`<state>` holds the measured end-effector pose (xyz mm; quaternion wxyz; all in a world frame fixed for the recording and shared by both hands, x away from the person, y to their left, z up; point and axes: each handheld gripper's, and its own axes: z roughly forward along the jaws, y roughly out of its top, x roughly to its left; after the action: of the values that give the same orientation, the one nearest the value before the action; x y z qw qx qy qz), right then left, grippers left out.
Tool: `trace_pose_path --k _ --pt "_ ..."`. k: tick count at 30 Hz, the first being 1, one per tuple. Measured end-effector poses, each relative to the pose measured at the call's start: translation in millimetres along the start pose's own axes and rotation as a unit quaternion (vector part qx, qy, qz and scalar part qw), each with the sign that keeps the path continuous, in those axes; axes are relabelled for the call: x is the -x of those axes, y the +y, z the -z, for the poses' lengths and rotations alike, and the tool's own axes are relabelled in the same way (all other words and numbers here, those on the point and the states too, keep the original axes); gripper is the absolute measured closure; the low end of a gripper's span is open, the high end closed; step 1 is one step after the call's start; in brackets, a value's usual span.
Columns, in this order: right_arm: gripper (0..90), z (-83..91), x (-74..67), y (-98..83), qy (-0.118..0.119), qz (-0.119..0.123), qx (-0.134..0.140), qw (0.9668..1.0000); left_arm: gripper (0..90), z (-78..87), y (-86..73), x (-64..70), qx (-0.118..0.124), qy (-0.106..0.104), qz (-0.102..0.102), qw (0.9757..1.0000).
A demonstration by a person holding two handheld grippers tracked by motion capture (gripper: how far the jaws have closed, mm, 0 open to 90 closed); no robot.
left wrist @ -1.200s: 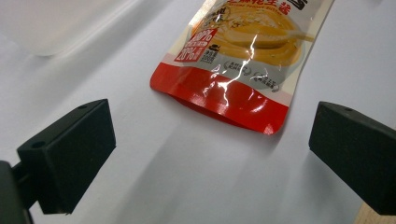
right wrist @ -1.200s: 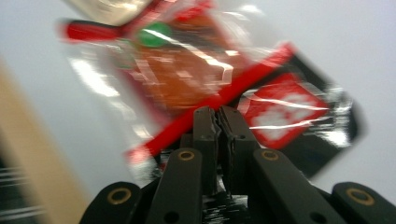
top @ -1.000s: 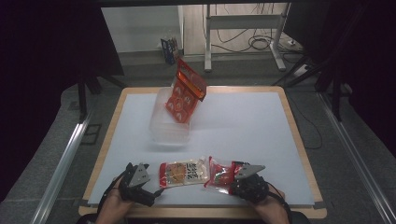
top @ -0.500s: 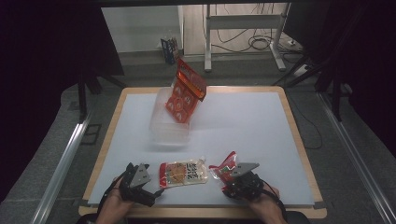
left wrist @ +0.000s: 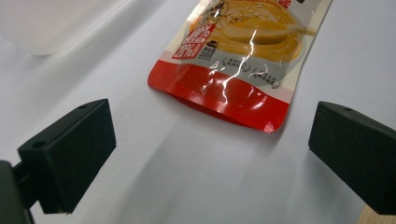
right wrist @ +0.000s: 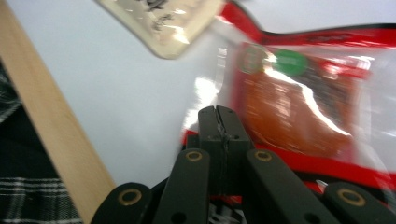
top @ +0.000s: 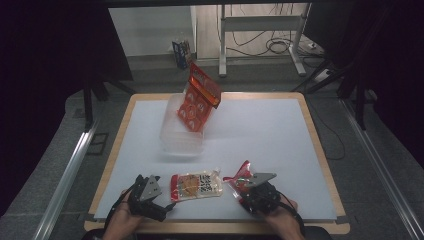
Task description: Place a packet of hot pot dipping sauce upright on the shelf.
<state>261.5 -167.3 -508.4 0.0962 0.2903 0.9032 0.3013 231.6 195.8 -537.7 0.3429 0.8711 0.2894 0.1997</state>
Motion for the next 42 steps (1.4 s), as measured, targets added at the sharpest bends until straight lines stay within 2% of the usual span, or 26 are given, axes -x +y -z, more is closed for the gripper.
trace_pose_path --k 2,4,8,13,18,31,36,42 --pt "88.7 -3.9 -2.6 1.7 -0.002 0.007 -0.004 1.0 0.7 0.2 0.0 0.0 -0.001 0.001 -0.002 1.0" --pt "88.7 -5.2 -0.7 1.6 -0.006 0.003 -0.004 1.0 0.7 0.3 -0.1 0.2 0.001 0.001 -0.001 1.0" --pt "88.8 -1.8 3.6 -0.9 -0.036 0.008 -0.01 0.9993 0.7 0.4 -0.1 0.3 0.001 0.001 -0.001 1.0" --pt "88.9 2.5 11.8 -4.3 -0.062 0.013 -0.018 0.9979 0.7 0.7 0.2 0.5 0.001 0.002 -0.002 1.0" --pt "88.9 4.0 22.7 -5.1 -0.083 0.001 -0.019 0.9964 0.7 0.5 0.4 0.6 -0.001 0.002 -0.005 1.0" --pt "88.9 -7.2 40.4 7.5 -0.091 -0.01 -0.01 0.9957 0.8 -0.2 0.9 0.4 -0.006 0.003 -0.008 1.0" --pt "88.9 -17.4 49.4 21.3 -0.096 -0.01 -0.01 0.9953 0.7 -0.9 1.3 0.5 -0.005 0.003 -0.007 1.0" --pt "88.9 -30.4 62.5 40.2 -0.104 -0.008 -0.012 0.9945 0.7 -0.8 1.5 0.0 0.0 -0.001 0.003 1.0"
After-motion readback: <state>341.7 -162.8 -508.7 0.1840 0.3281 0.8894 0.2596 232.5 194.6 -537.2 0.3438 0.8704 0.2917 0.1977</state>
